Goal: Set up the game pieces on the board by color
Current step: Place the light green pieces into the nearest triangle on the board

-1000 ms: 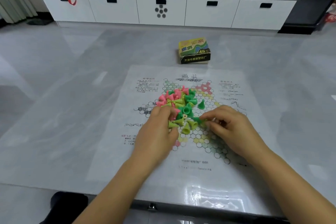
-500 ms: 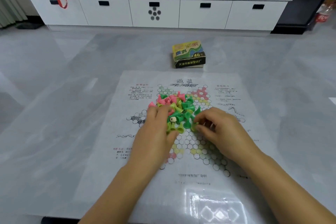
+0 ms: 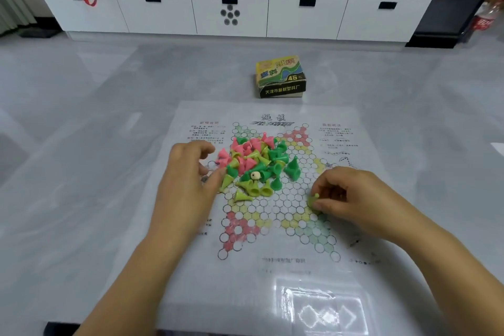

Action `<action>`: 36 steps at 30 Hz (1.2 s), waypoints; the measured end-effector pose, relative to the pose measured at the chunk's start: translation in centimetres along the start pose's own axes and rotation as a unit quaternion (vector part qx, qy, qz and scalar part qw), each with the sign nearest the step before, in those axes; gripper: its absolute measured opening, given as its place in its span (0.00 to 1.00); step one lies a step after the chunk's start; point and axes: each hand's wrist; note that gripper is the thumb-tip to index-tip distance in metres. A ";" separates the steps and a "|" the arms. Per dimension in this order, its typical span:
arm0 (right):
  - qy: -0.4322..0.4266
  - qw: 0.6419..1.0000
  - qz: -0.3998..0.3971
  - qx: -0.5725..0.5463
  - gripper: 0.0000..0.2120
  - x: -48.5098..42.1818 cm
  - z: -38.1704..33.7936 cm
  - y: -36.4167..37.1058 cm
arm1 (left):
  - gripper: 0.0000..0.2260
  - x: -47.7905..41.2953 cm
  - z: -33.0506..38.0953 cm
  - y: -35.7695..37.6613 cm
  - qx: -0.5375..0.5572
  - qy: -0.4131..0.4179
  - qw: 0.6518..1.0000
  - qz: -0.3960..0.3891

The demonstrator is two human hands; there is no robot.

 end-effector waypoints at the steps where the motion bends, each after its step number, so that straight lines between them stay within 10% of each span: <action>1: 0.001 1.000 -0.003 0.012 0.04 0.0 0.0 0.2 | 0.14 0.0 -0.1 -0.1 -0.002 -0.010 1.000 -0.003; 36: -0.071 0.984 -0.149 -0.065 0.08 3.7 1.5 -0.6 | 0.10 1.7 0.7 1.7 -0.091 0.030 0.992 -0.077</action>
Point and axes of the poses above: each hand's wrist, its own x-axis away from the middle knuckle, its own y-axis out of the palm, z = x × y, and after that the axes turned 13 degrees about x, right-handed
